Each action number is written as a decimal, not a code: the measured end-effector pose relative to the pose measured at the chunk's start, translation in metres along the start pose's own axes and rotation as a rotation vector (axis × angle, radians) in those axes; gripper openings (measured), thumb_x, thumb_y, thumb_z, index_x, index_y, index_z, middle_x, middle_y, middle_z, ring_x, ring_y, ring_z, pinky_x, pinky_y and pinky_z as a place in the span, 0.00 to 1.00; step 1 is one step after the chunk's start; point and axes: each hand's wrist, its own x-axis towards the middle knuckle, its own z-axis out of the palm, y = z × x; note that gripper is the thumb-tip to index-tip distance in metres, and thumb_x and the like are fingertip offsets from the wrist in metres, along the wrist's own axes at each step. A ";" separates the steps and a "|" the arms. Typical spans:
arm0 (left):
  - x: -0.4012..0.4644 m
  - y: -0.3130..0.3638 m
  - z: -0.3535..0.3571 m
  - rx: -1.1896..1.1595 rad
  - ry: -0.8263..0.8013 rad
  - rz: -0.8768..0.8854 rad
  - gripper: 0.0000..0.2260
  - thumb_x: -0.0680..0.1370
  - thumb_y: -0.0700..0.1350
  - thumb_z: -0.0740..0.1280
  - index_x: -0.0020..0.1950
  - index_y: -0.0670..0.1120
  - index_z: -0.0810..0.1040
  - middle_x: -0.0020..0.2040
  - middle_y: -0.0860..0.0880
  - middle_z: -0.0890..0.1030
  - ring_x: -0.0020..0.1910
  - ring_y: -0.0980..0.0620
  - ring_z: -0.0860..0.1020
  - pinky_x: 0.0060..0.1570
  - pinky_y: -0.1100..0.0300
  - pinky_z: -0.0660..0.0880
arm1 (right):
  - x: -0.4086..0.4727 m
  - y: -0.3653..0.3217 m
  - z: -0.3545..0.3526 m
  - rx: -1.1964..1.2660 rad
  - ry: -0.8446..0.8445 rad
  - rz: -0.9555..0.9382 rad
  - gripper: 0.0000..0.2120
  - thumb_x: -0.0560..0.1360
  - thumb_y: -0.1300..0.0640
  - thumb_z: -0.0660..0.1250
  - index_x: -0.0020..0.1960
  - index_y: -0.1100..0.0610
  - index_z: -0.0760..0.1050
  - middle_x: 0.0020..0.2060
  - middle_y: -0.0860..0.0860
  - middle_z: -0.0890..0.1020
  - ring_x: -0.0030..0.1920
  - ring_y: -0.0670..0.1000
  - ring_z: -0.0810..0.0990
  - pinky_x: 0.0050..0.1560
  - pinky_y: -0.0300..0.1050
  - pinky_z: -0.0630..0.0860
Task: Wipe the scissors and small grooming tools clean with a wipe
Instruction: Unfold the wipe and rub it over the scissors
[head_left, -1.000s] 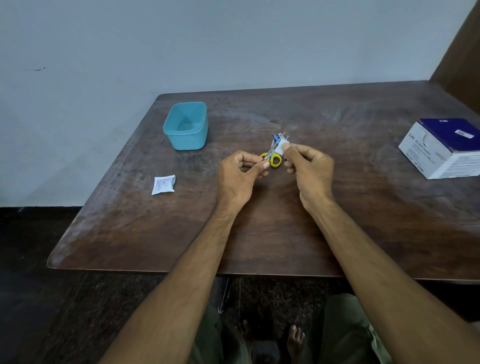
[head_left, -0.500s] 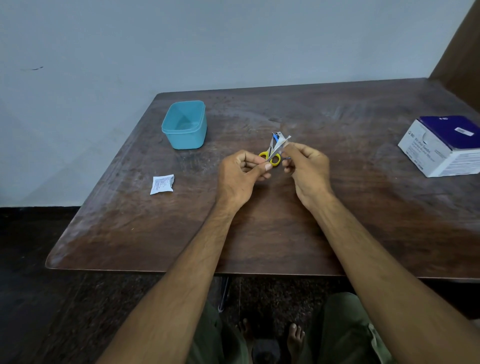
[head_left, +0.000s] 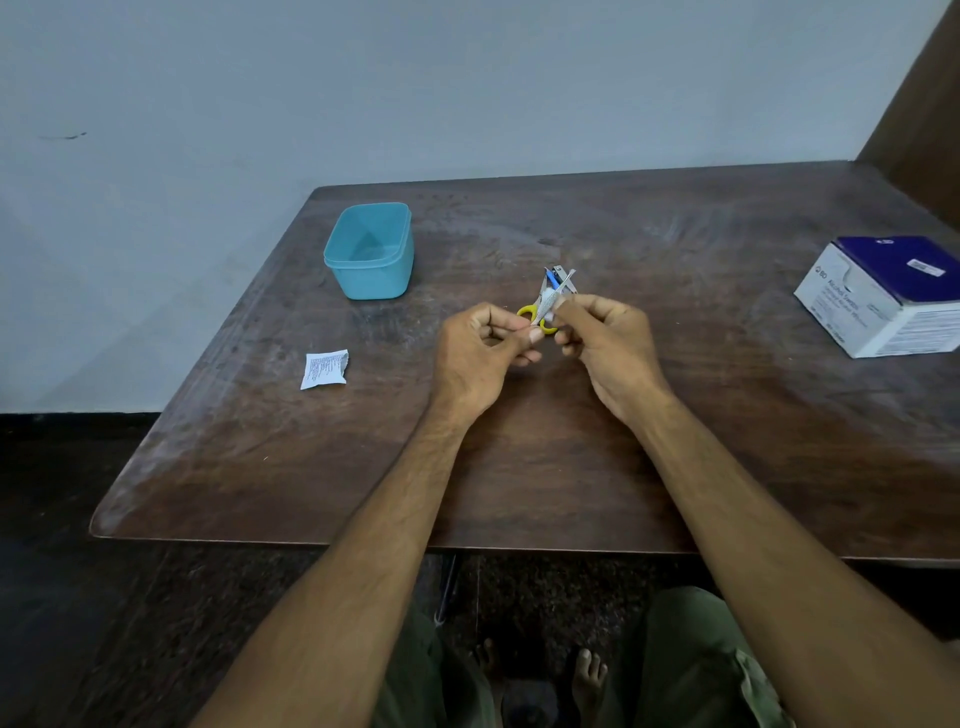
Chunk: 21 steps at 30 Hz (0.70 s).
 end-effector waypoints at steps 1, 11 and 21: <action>0.000 0.000 0.000 0.003 -0.002 0.001 0.06 0.72 0.34 0.73 0.46 0.35 0.79 0.39 0.37 0.82 0.30 0.54 0.82 0.33 0.64 0.80 | 0.000 -0.001 0.000 -0.005 0.010 -0.006 0.09 0.76 0.62 0.67 0.38 0.57 0.81 0.32 0.50 0.81 0.29 0.43 0.74 0.30 0.35 0.70; 0.001 0.000 0.002 -0.005 -0.035 -0.003 0.05 0.72 0.34 0.73 0.43 0.39 0.78 0.34 0.44 0.81 0.29 0.55 0.81 0.31 0.65 0.79 | 0.002 0.001 0.001 0.079 0.058 -0.053 0.09 0.76 0.64 0.67 0.39 0.55 0.82 0.28 0.47 0.81 0.27 0.42 0.74 0.28 0.35 0.70; 0.002 -0.003 -0.005 -0.017 -0.124 -0.037 0.04 0.76 0.36 0.69 0.51 0.39 0.80 0.38 0.45 0.84 0.32 0.54 0.83 0.36 0.65 0.79 | 0.001 0.004 0.000 0.131 0.115 -0.075 0.09 0.75 0.65 0.68 0.40 0.55 0.83 0.27 0.48 0.80 0.28 0.43 0.74 0.29 0.34 0.70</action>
